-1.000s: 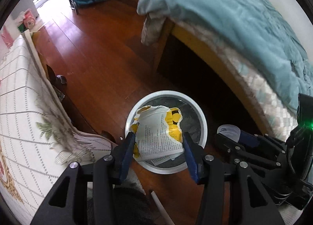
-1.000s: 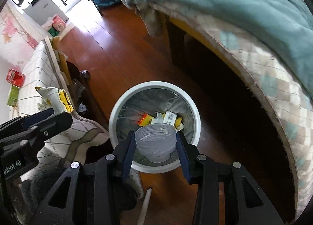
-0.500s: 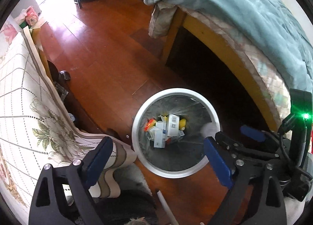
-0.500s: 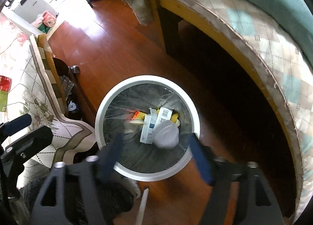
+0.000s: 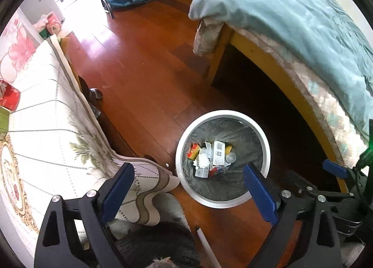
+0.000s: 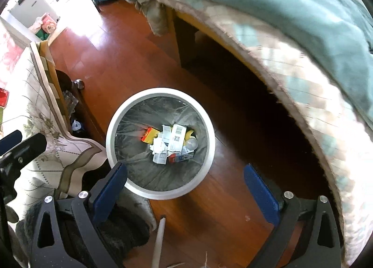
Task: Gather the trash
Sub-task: 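Move both tools back toward the table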
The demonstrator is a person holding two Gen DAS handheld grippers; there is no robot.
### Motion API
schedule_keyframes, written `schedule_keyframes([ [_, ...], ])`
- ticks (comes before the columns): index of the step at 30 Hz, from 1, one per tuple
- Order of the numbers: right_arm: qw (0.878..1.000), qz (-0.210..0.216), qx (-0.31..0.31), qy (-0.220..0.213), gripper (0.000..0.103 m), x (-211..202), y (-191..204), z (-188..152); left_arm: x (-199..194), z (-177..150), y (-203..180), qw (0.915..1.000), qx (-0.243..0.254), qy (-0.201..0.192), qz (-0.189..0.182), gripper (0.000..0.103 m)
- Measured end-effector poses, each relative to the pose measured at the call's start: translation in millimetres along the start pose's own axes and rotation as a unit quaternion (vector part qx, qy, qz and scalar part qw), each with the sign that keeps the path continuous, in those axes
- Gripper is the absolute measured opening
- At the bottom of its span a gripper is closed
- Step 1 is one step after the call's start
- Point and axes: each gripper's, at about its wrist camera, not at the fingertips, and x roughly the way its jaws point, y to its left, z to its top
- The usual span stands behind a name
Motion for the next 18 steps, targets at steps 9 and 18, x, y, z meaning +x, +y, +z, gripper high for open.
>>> schedule_keyframes([
  [9, 0.999, 0.005, 0.011, -0.042, 0.102, -70.7, -2.2, -18.8, -55.8, -15.3, -0.1, 0.9991, 0.006, -0.04, 0.009, 0.095],
  [18, 0.996, 0.016, 0.011, -0.09, 0.102, -146.5, 8.4, -28.9, -113.1, -21.9, 15.8, 0.9956, -0.013, -0.093, 0.004, 0.095],
])
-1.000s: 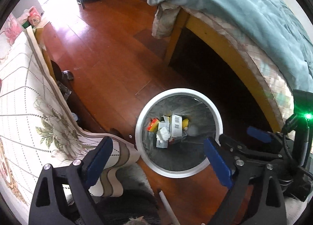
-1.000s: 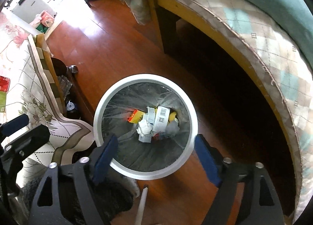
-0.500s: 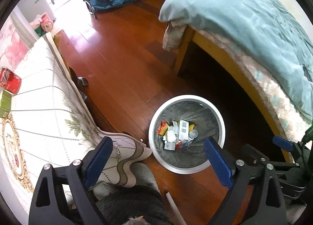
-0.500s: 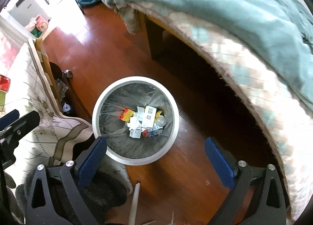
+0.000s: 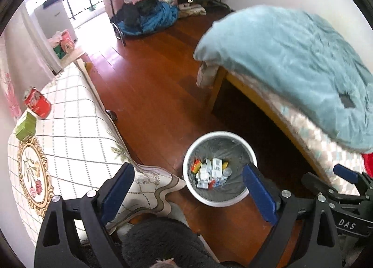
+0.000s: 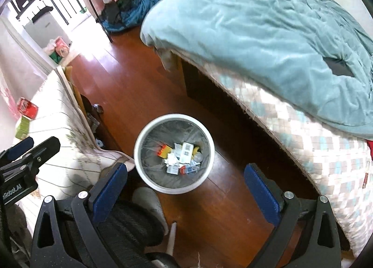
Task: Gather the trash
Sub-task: 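Move both tools back toward the table, then grasp the green medicine box with the left tool while the right tool grasps the red cola can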
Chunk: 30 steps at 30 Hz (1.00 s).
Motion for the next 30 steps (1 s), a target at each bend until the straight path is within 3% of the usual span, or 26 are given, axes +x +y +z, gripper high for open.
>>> schedule_keyframes([
  [6, 1.0, 0.018, -0.007, -0.023, 0.102, -26.2, 33.8, 14.6, -24.8, 9.4, 41.1, 0.9986, -0.04, -0.032, 0.014, 0.095],
  [11, 0.997, 0.045, -0.057, -0.022, 0.102, -16.3, 106.8, 36.4, -18.4, 7.6, 118.7, 0.9907, -0.108, -0.042, 0.071, 0.095],
  [13, 0.994, 0.064, -0.092, -0.018, 0.102, -5.3, 152.6, 45.0, -6.8, 0.2, 162.3, 0.9829, -0.147, -0.033, 0.106, 0.095],
  [16, 0.983, 0.1, -0.156, -0.012, 0.102, 17.9, 236.5, 54.4, 12.5, -21.5, 240.4, 0.9622, -0.22, -0.016, 0.16, 0.095],
  [19, 0.968, 0.136, -0.209, -0.007, 0.102, 42.4, 317.8, 58.0, 33.6, -52.3, 325.9, 0.9306, -0.296, 0.01, 0.216, 0.095],
  [23, 0.944, 0.174, -0.28, -0.006, 0.102, 83.8, 441.4, 60.5, 57.9, -85.4, 409.0, 0.892, -0.357, 0.037, 0.275, 0.095],
  [27, 0.926, 0.181, -0.331, -0.023, 0.102, 123.8, 547.6, 64.1, 78.9, -114.3, 464.5, 0.8677, -0.392, 0.063, 0.299, 0.095],
  [30, 0.919, 0.173, -0.352, -0.035, 0.102, 155.0, 606.7, 66.9, 87.7, -122.1, 482.1, 0.8624, -0.397, 0.065, 0.308, 0.095],
])
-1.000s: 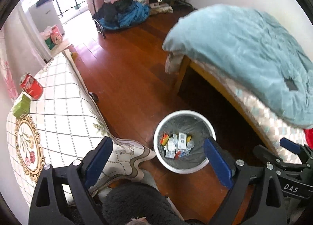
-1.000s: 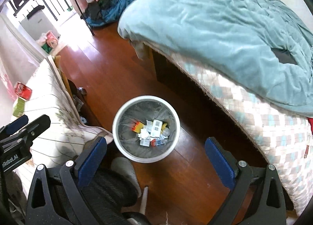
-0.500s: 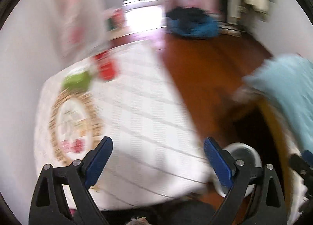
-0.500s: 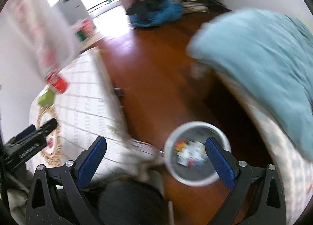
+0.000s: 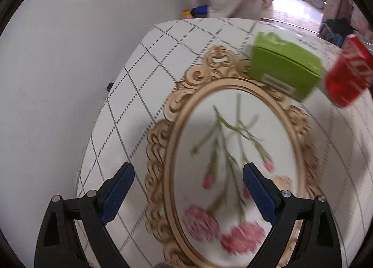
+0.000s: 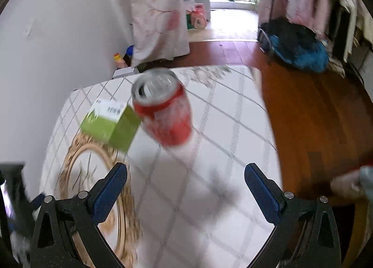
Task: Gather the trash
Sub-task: 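Grasp the green medicine box with the left tool while the right tool grasps the red cola can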
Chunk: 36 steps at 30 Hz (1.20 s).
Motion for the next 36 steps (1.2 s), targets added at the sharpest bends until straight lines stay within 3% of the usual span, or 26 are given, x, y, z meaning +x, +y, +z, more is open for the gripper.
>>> schedule_keyframes([
  [9, 1.0, 0.018, 0.003, -0.004, 0.101, 64.9, 22.2, 31.3, 22.5, 10.1, -7.4, 0.9999, 0.011, -0.004, -0.009, 0.095],
  [11, 1.0, 0.023, 0.003, -0.006, 0.092, 73.8, 23.5, 34.8, 24.1, 15.8, -9.0, 0.9998, 0.016, -0.011, -0.01, 0.095],
  [13, 1.0, 0.023, 0.0, -0.006, 0.072, 81.3, 22.3, 36.7, 21.6, 20.1, -12.3, 0.9993, 0.027, -0.023, -0.009, 0.095],
  [21, 1.0, 0.014, 0.007, -0.021, 0.071, 69.0, 3.2, 39.6, -22.7, 42.3, -29.6, 0.9899, 0.099, -0.09, -0.047, 0.095],
  [23, 1.0, 0.002, 0.017, 0.001, 0.071, 67.5, -7.4, 38.3, -28.2, 56.4, -39.7, 0.987, 0.114, -0.086, -0.074, 0.095],
  [27, 0.999, -0.019, 0.03, 0.039, 0.071, 67.6, -24.2, 35.2, -33.5, 79.3, -62.2, 0.9809, 0.15, -0.089, -0.087, 0.095],
  [34, 0.998, -0.033, 0.035, 0.048, 0.071, 65.2, -33.4, 40.4, -7.3, 116.1, -84.5, 0.9777, 0.171, -0.053, -0.11, 0.096],
  [36, 0.998, -0.033, 0.037, 0.049, 0.071, 64.8, -33.6, 41.4, -7.5, 119.7, -87.7, 0.9762, 0.167, -0.042, -0.131, 0.096],
])
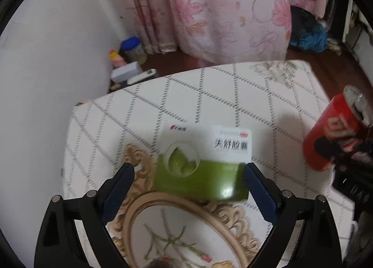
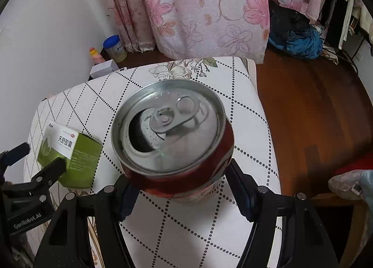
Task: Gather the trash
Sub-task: 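Grasp the green medicine box with the left tool while the right tool grasps the red cola can, then carry the green box and cola can to the wastebasket and open both tools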
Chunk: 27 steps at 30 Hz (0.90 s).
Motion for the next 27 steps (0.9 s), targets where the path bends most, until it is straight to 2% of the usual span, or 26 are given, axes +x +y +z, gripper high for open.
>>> schedule_keyframes([
  [9, 1.0, 0.008, 0.003, 0.003, 0.071, 0.6, -0.2, 0.1, -1.2, 3.7, -8.9, 0.9986, 0.001, 0.028, -0.045, 0.096],
  [15, 1.0, 0.005, 0.002, 0.005, 0.071, 0.4, -0.4, -0.3, 1.8, 5.3, -15.4, 0.999, 0.029, 0.014, -0.032, 0.094],
  [16, 1.0, 0.005, 0.002, 0.006, 0.071, 0.4, -0.1, -0.5, 1.7, 5.6, -15.0, 0.999, 0.027, 0.01, -0.033, 0.088],
  [17, 1.0, 0.004, 0.001, 0.006, 0.071, 0.1, 0.1, -0.7, -0.6, 6.1, -14.3, 0.9993, 0.027, 0.001, -0.027, 0.074],
  [18, 1.0, 0.004, 0.001, 0.006, 0.071, -0.7, -0.1, -0.9, -3.5, 6.6, -13.5, 0.9992, 0.027, -0.004, -0.029, 0.069],
  [20, 1.0, 0.004, 0.002, 0.004, 0.071, -2.7, -0.4, -1.3, -10.3, 8.6, -11.5, 0.9988, 0.02, -0.009, -0.044, 0.048],
  [22, 1.0, 0.005, 0.003, 0.003, 0.071, -4.8, -0.3, -2.0, -15.9, 10.0, -13.7, 0.9986, 0.021, -0.012, -0.047, 0.038],
  [25, 1.0, 0.007, 0.003, 0.0, 0.071, -10.9, 0.3, -4.0, -17.2, 9.8, -14.3, 0.9989, 0.018, -0.008, -0.043, 0.04],
  [27, 1.0, 0.007, 0.0, -0.002, 0.071, -15.0, 1.4, -5.1, -12.8, 9.9, -12.0, 0.9987, 0.014, 0.001, -0.049, 0.05],
])
